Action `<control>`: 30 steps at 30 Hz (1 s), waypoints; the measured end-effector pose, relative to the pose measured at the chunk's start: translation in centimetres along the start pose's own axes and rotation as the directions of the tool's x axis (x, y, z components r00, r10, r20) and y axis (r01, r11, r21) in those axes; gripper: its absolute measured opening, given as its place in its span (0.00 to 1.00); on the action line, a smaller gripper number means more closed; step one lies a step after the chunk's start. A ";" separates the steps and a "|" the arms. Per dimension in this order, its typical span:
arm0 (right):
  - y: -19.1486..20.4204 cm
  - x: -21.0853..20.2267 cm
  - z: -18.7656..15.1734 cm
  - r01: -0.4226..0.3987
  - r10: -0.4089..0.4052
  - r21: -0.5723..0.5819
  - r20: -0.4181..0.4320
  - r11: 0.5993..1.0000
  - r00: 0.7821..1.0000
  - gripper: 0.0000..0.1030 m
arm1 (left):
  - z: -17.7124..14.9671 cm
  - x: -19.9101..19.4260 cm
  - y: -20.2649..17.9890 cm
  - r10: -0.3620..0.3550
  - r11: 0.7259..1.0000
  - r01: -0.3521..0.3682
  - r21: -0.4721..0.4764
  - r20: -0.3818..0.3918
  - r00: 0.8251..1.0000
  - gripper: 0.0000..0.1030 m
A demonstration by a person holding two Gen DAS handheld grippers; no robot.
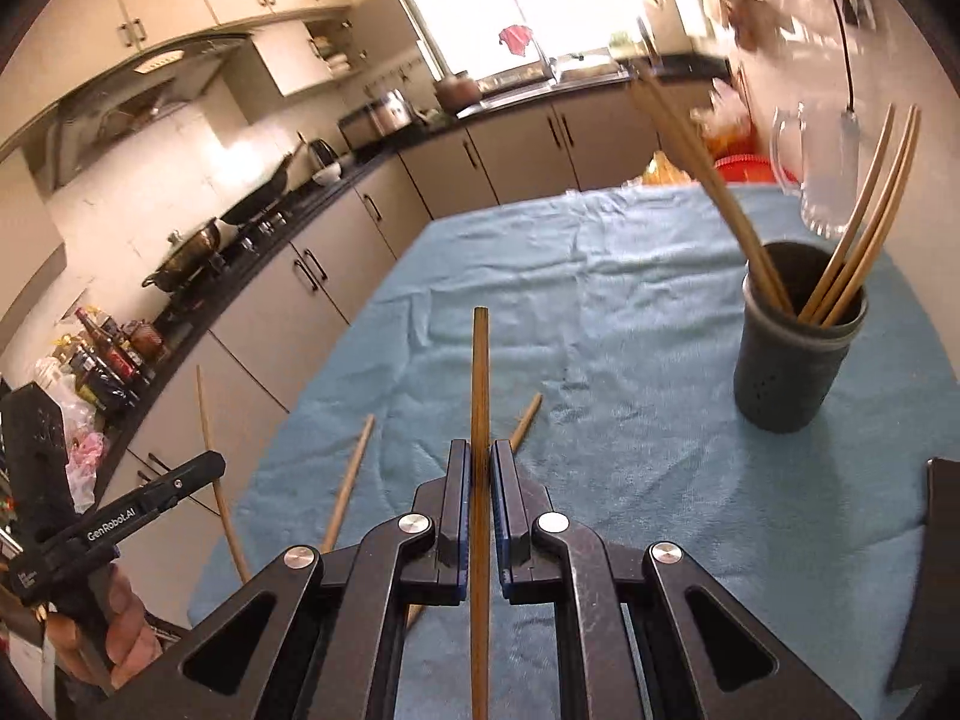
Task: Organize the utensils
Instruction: 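Lift both held chopsticks upright and carry them over the black cup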
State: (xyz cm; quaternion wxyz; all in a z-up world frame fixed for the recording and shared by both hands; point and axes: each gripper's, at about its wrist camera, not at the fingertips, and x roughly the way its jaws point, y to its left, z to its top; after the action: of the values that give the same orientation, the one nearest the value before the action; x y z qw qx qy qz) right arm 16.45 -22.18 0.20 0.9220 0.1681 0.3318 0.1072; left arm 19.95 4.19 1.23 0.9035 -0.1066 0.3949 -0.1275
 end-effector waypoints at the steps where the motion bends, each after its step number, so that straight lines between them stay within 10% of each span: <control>1: 0.0 -0.7 -0.2 -0.002 0.002 -0.002 0.014 1.000 1.000 0.07 | -0.1 -0.4 -0.4 -0.004 1.000 0.004 0.007 0.005 1.000 0.06; 30: 2.0 -7.2 -3.0 -0.027 0.043 -0.088 0.187 0.996 0.981 0.07 | -1.9 -4.5 -5.9 -0.046 0.990 0.038 0.135 0.058 0.997 0.06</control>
State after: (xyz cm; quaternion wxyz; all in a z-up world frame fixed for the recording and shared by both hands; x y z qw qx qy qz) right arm 8.91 -21.82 2.95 0.9536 0.1440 0.2350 0.1207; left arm 14.76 -0.18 4.78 0.9175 -0.0579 0.3552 -0.1695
